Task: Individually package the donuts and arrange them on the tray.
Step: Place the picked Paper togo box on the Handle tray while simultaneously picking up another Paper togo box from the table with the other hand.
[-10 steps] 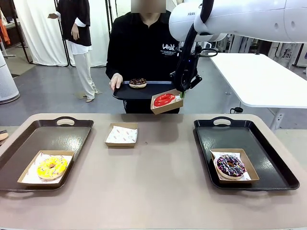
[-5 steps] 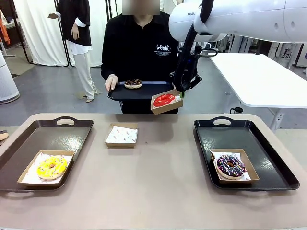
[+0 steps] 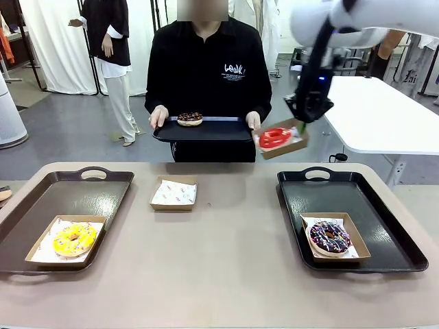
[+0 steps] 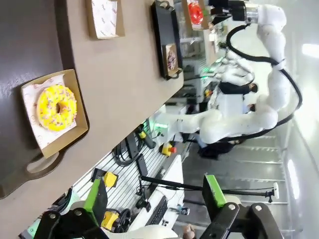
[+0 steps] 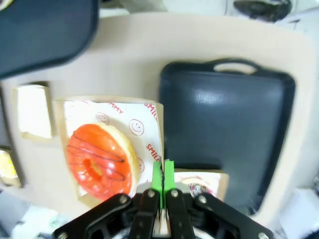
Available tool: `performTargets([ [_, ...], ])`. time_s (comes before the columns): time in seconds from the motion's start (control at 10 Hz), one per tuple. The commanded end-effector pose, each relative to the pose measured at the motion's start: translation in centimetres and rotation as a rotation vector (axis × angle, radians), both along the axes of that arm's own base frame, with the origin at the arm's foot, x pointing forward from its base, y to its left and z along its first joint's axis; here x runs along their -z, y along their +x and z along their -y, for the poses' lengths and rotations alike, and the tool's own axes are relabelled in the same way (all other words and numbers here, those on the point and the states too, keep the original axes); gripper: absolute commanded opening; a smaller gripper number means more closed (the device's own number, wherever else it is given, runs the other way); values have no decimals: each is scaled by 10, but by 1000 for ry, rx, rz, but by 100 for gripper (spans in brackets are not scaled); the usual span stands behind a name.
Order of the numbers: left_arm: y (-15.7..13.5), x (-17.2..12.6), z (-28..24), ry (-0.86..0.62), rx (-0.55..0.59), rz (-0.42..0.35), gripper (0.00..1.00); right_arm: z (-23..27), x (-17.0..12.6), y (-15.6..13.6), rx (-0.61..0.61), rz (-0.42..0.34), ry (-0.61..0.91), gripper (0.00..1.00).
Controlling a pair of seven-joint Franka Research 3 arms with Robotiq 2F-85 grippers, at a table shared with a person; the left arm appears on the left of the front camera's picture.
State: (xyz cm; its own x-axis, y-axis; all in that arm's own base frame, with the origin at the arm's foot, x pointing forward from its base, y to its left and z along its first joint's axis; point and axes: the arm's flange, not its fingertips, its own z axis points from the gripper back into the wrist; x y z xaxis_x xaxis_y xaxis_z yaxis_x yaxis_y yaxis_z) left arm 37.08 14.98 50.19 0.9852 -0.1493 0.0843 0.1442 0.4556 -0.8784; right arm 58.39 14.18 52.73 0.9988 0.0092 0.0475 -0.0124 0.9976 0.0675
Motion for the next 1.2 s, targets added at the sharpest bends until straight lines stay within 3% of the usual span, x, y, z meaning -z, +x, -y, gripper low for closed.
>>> performTargets([
  [0.0,14,-10,34,172,44,-22,100,29,34,-18,-16,34,22,1],
  [0.2,29,-19,91,298,89,-22,100,55,55,-24,-20,54,13,1],
  [0.5,50,-3,165,500,119,-20,100,73,80,-32,-40,66,13,1],
  [0.9,76,38,199,716,112,-4,100,81,97,-38,-52,26,4,1],
  [1.1,83,50,205,748,93,8,100,79,98,-34,-53,16,-5,1],
])
